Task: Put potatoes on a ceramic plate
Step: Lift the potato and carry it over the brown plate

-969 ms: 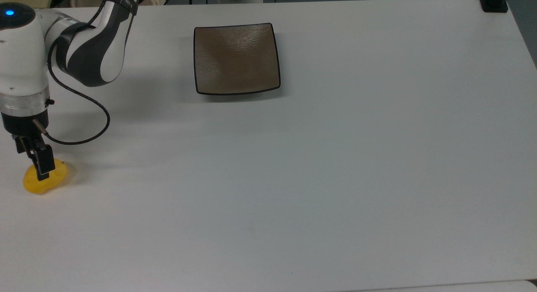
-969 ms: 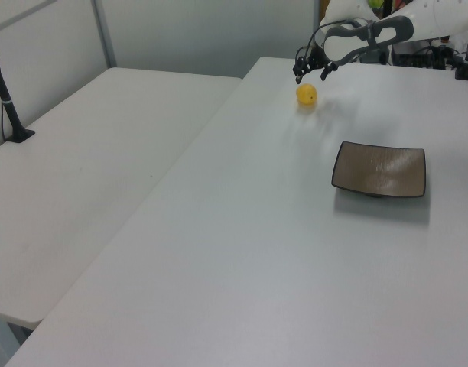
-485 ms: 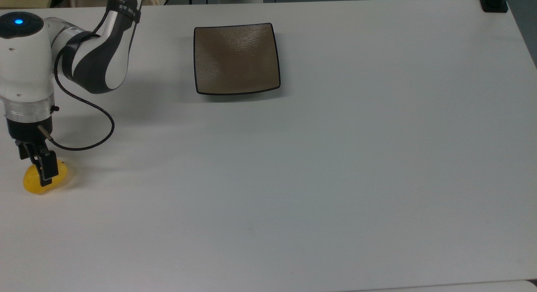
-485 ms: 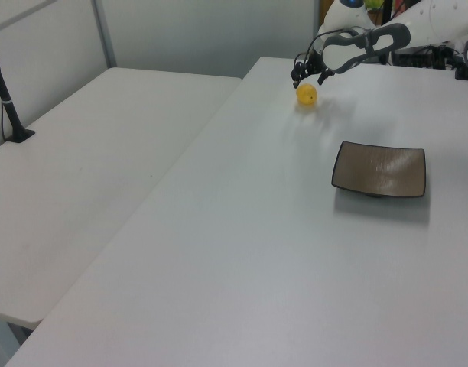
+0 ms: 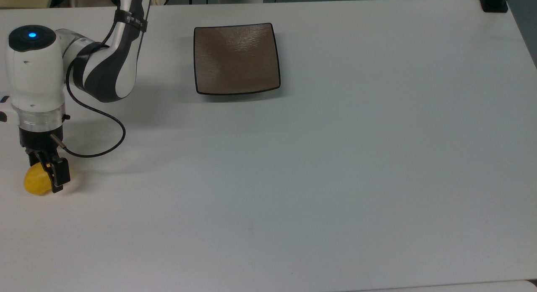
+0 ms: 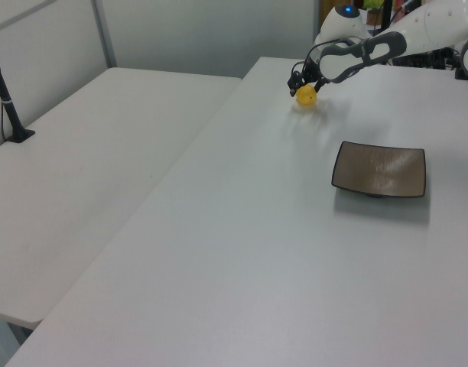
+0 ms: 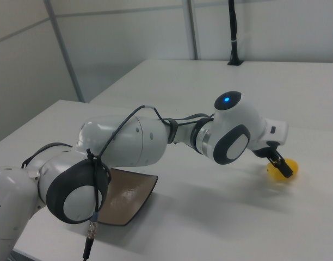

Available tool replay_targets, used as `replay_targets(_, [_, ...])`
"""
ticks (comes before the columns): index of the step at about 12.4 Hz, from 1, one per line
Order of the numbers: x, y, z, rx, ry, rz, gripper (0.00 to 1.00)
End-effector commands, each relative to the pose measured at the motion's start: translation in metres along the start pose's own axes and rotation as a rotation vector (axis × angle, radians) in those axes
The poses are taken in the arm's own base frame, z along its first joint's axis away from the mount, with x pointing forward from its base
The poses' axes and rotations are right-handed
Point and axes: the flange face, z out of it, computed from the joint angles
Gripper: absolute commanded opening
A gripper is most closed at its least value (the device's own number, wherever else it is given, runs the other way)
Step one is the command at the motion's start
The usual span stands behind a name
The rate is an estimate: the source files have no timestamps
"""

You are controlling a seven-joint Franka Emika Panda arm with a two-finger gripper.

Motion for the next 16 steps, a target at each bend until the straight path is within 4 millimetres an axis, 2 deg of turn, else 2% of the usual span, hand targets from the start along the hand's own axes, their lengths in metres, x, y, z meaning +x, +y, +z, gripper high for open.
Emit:
replay_targets(1, [0.000,-0.002,0.004,0.012,0.026,-0.041,0.80])
replay_targets(3, [-0.001,-0.002,0.005,0.010,0.024,-0.104,0.21])
replay_targets(4, [-0.001,-0.003,0.004,0.011,0.024,-0.119,0.03])
replay_targets(6, [0.004,-0.003,-0.009,0.013,0.024,-0.116,0.00])
replay_targets(8, [0.015,-0.003,-0.043,0.024,0.040,-0.106,0.00])
replay_targets(9, [0.015,-0.013,-0.063,0.032,0.018,-0.111,0.00])
replay_targets(11, [0.024,-0.016,-0.108,0.039,-0.017,-0.109,0.00])
replay_targets(13, [0.024,-0.038,-0.167,0.074,-0.055,-0.127,0.00])
replay_targets(16, [0.005,-0.071,-0.259,0.104,-0.155,-0.217,0.00])
